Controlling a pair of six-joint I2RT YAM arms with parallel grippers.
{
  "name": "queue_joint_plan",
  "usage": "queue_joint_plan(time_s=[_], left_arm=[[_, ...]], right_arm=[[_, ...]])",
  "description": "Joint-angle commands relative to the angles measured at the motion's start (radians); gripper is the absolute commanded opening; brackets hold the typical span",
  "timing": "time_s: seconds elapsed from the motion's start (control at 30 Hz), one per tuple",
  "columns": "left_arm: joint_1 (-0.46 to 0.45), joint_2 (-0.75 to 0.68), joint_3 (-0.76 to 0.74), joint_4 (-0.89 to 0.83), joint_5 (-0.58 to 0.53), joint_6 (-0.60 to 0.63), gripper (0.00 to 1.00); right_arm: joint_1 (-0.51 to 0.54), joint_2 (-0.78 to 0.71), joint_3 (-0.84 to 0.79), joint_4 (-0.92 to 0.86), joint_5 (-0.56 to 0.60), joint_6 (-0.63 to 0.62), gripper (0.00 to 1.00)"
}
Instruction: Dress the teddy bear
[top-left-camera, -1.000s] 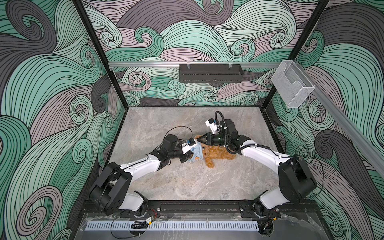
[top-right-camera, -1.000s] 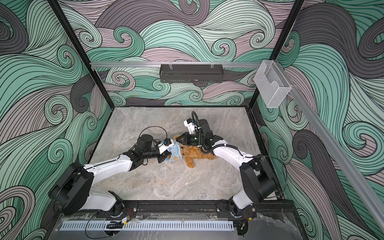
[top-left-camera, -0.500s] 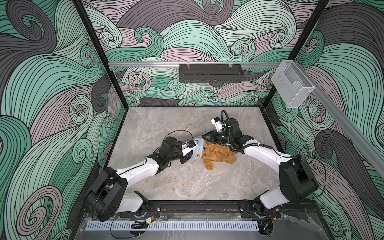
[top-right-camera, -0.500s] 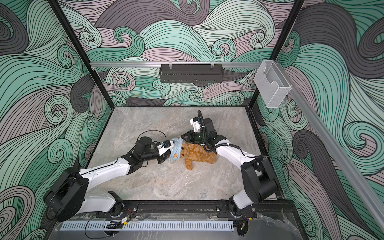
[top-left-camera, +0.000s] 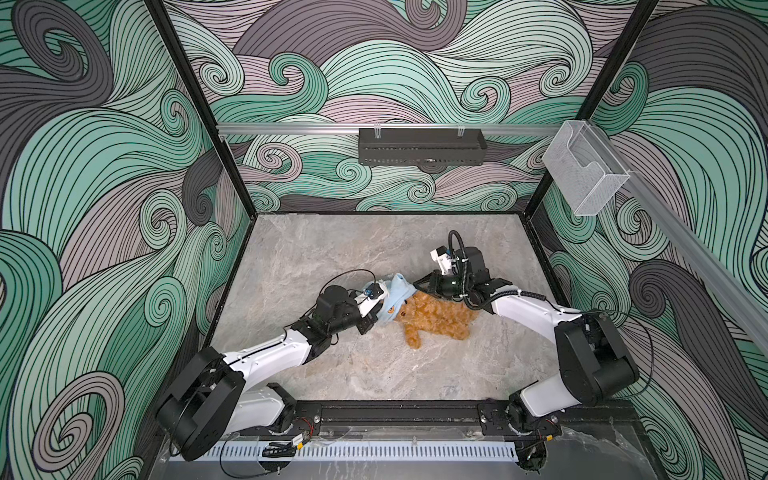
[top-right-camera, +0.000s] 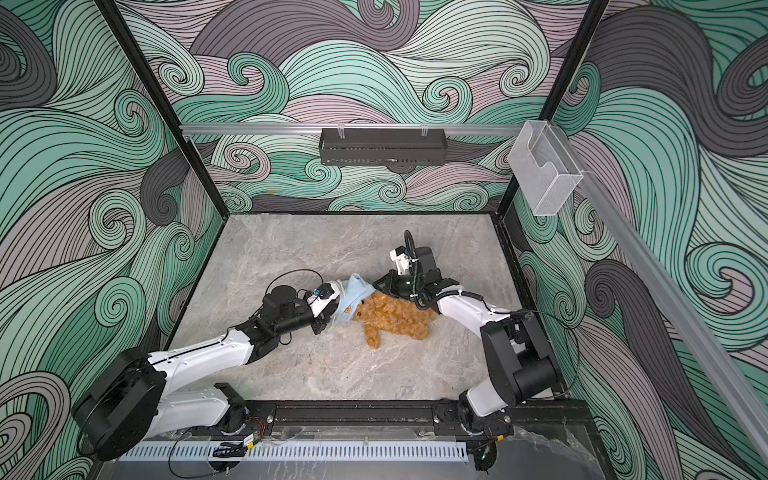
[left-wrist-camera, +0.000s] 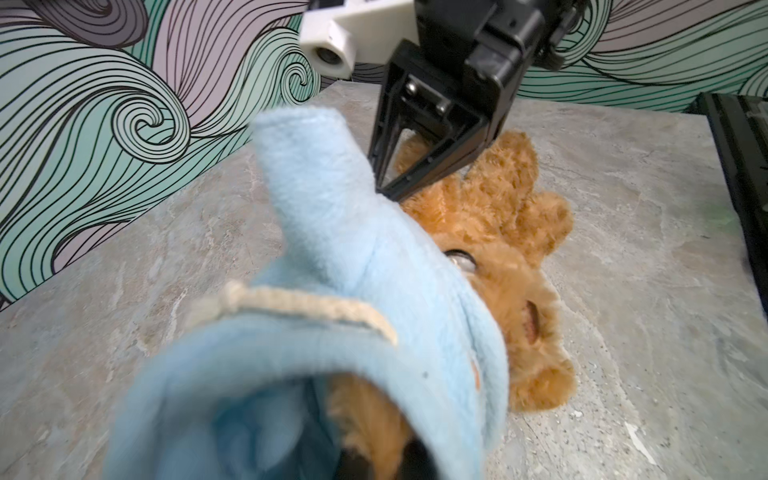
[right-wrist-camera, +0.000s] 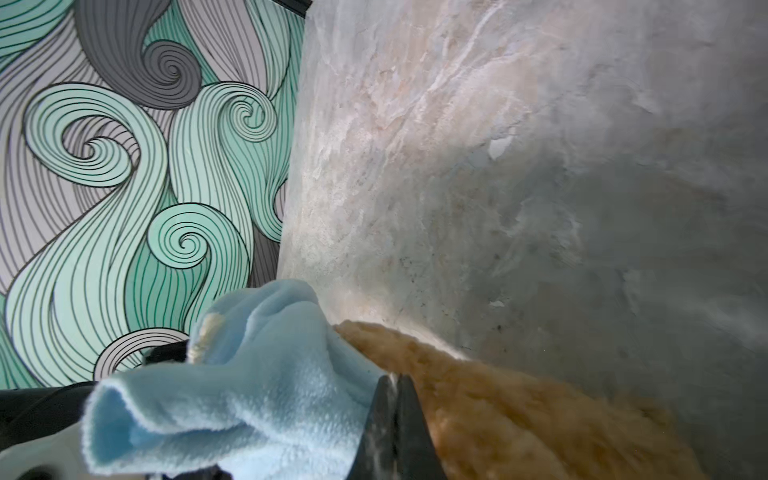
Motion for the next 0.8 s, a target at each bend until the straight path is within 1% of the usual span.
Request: queue_joint_plan(time_s=[0.0,0.1,0.13,0.2,0.27,0.33,0.47,0.53,0.6,0.7,0.77], left_arm=[[0.007,-0.062,-0.015,-0.007,-0.129,-0.098,0.00],[0.008,-0.079,-0.011,-0.060,-0.194,-0.124,0.00],[0.008,-0.077,-0.008,-0.079,-0.212,-0.130,0.00],[0.008,-0.069,0.014,-0.136,-0.218,-0.147,0.00],[0.008,-0.056,0.037,-0.180,-0.193,-0.164,0.00],[0.008,-0.043,0.063,-0.211,-0.182,-0.208,0.00],[0.008,-0.022,0.111,-0.254,-0.173,-0.336,0.00],[0.008,-0.020,0.113,-0.250,-0.143,-0.385,0.00],[0.008,-0.023,0.108,-0.239,-0.107,-0.420,0.00],[0.008,-0.043,0.092,-0.225,-0.097,-0.453,0.00],[0.008,-0.055,0.094,-0.231,-0.098,-0.471,0.00]], right_arm=[[-0.067,-0.018,-0.037,-0.092,0.181,-0.086,0.00],[-0.077,-0.028,-0.046,-0.104,0.180,-0.117,0.00],[-0.076,-0.028,-0.043,-0.088,0.158,-0.121,0.00],[-0.076,-0.022,-0.037,0.001,0.060,-0.107,0.00],[-0.062,-0.008,-0.018,0.104,-0.048,-0.080,0.00],[-0.039,0.006,0.028,0.090,-0.090,-0.100,0.00],[-0.013,0.007,0.085,-0.043,-0.085,-0.173,0.10],[-0.015,-0.017,0.102,-0.113,-0.049,-0.220,0.15],[-0.013,-0.072,0.112,-0.194,0.020,-0.273,0.24],[-0.006,-0.152,0.095,-0.207,0.051,-0.303,0.31],[0.033,-0.215,0.058,-0.158,0.062,-0.326,0.33]])
